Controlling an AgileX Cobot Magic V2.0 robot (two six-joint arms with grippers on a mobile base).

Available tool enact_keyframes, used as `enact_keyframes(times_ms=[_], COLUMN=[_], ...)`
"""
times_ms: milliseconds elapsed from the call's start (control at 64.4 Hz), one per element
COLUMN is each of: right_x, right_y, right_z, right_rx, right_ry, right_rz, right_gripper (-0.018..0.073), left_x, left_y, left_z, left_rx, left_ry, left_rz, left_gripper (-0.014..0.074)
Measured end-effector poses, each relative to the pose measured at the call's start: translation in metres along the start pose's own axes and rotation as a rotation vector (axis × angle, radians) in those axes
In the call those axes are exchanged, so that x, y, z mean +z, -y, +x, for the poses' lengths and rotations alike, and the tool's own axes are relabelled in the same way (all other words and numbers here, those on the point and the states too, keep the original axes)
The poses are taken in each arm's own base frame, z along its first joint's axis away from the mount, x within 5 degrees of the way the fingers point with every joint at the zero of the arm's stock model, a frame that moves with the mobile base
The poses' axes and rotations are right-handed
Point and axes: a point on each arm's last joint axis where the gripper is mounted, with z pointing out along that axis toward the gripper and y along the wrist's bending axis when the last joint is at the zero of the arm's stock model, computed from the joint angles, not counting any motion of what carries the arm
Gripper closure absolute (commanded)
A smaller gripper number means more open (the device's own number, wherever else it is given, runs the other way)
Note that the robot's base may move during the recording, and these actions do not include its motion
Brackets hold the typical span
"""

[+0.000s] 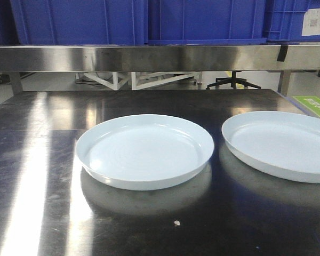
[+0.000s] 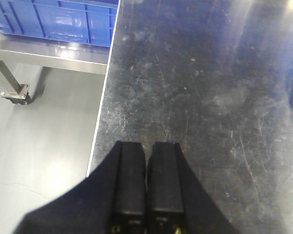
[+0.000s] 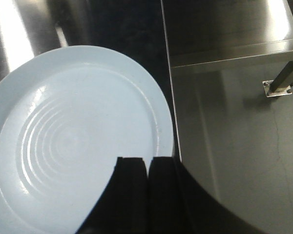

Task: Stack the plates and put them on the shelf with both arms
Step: 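Release the plate and raise the left gripper away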

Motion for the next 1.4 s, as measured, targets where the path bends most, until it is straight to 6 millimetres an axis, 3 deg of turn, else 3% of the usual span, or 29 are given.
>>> enact_keyframes(times_ms=[155,311,404,730,901,1134,1398], right_x=[0.004,0.006,0.006,0.006,0.011,0.034,0.063], right_y=[0.0,0.001,0.001,0.001,0.01,0.021,0.021], right_z=[0.001,0.004,0.004,0.004,-0.01,-0.042,-0.061], right_rx=[0.0,0.0,0.0,0.0,0.039,0.082,0.086], right_ry=[-0.017,-0.046,-0.052,-0.05,0.004,-0.04,-0.177], right_rz=[0.004,0.01,0.012,0.011,0.041,0.094,0.117], right_gripper=[0.0442,0.0233,0.016,0.0195,0.0195,0.0195,0.0195], left_x=[0.0,0.0,0.0,0.0,0.0,0.0,0.0], left_y=[0.0,0.0,0.0,0.0,0.0,0.0,0.0], left_z=[0.0,0.0,0.0,0.0,0.0,0.0,0.0], left_rx=[0.0,0.0,0.0,0.0,0.0,0.0,-0.001], left_ry=[0.0,0.0,0.0,0.0,0.0,-0.002,-0.002], left_rz=[0.0,0.0,0.0,0.0,0.0,0.0,0.0], left_gripper=[0.0511,0.0511,0.0511,0.0511,0.0511,0.0511,0.0511])
